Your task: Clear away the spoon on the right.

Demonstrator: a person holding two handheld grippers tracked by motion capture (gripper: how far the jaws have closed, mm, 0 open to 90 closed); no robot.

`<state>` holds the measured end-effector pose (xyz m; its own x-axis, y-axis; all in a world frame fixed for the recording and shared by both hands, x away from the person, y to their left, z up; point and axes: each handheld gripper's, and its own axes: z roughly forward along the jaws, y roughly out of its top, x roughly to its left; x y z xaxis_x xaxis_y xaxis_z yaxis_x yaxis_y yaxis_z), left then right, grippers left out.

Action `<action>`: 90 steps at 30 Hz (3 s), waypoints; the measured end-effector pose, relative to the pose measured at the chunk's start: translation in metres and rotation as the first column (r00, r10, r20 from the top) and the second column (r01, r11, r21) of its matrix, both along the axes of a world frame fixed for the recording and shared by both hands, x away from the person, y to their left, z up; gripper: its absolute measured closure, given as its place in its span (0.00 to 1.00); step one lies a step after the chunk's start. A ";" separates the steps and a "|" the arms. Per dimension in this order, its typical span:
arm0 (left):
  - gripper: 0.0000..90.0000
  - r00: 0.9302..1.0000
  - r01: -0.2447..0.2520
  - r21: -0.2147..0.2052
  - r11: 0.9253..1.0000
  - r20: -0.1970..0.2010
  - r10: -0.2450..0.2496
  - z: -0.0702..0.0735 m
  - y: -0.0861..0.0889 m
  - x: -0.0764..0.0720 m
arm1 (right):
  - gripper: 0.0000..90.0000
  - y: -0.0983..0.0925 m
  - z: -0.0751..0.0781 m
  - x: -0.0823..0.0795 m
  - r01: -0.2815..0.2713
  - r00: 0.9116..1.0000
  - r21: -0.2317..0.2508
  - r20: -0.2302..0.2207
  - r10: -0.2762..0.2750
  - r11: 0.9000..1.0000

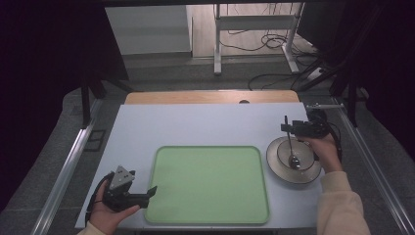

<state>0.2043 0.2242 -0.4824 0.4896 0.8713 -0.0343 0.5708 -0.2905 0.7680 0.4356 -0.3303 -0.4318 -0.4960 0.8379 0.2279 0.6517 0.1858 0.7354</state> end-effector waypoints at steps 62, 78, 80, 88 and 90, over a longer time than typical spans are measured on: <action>0.10 1.000 0.002 -0.015 1.000 0.010 -0.002 0.002 0.005 -0.001 | 0.98 0.004 0.055 -0.037 -0.082 0.993 0.088 0.087 0.075 0.993; 0.10 1.000 -0.002 -0.020 1.000 0.013 0.003 0.002 0.006 0.000 | 0.98 0.021 0.064 -0.054 -0.133 0.986 0.075 0.113 0.124 0.988; 0.10 1.000 -0.003 -0.020 1.000 0.012 0.004 0.003 0.007 0.000 | 0.98 0.023 0.065 -0.055 -0.139 0.985 0.076 0.109 0.131 0.987; 0.10 1.000 -0.001 -0.020 1.000 0.012 0.001 0.003 0.006 -0.001 | 0.98 0.033 0.068 -0.063 -0.168 0.981 0.078 0.113 0.158 0.983; 0.10 1.000 -0.002 -0.020 1.000 0.014 0.002 0.003 0.006 -0.001 | 0.98 0.036 0.069 -0.066 -0.176 0.980 0.081 0.113 0.166 0.981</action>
<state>0.2033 0.2298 -0.4794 0.4881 0.8717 -0.0444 0.5603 -0.2739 0.7817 0.3693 -0.2939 -0.3633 -0.6555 0.7169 0.2374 0.5342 0.2179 0.8168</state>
